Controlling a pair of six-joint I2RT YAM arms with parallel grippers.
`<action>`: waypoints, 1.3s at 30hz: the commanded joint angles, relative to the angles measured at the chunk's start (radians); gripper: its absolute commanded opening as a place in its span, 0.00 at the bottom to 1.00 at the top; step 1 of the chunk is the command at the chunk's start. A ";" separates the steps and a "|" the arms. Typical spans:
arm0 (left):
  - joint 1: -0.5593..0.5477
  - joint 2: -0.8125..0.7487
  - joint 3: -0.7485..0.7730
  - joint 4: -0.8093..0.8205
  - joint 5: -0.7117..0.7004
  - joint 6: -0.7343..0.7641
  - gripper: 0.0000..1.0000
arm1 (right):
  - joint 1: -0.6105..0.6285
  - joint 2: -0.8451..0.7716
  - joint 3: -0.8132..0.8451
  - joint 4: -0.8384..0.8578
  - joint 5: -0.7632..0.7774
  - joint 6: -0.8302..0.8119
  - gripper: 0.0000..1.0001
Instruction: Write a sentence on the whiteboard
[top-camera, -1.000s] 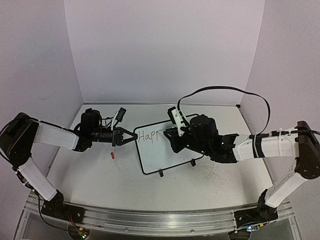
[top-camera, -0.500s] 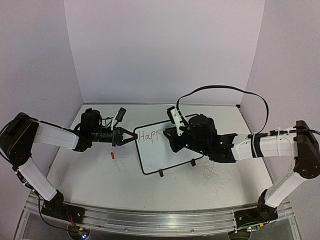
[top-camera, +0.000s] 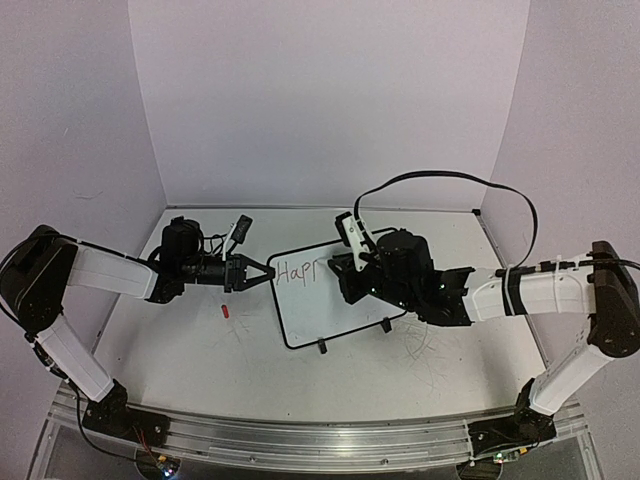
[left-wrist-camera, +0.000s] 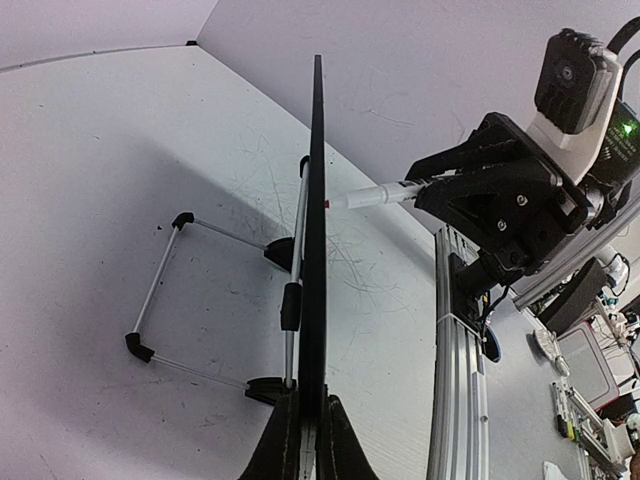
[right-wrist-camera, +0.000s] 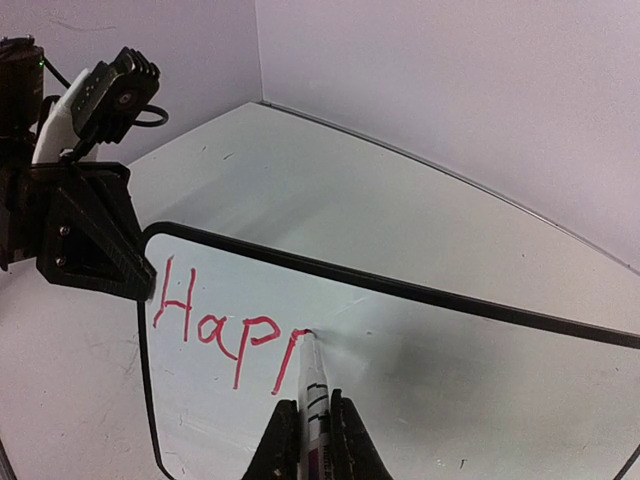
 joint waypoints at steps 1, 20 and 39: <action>-0.003 -0.016 0.021 -0.002 0.038 0.005 0.00 | -0.004 -0.021 0.002 0.013 0.056 0.014 0.00; -0.003 -0.016 0.020 -0.002 0.038 0.003 0.00 | -0.005 -0.036 -0.034 0.000 0.038 0.036 0.00; -0.003 -0.019 0.018 -0.004 0.038 0.004 0.00 | -0.003 -0.009 -0.032 -0.003 -0.011 0.057 0.00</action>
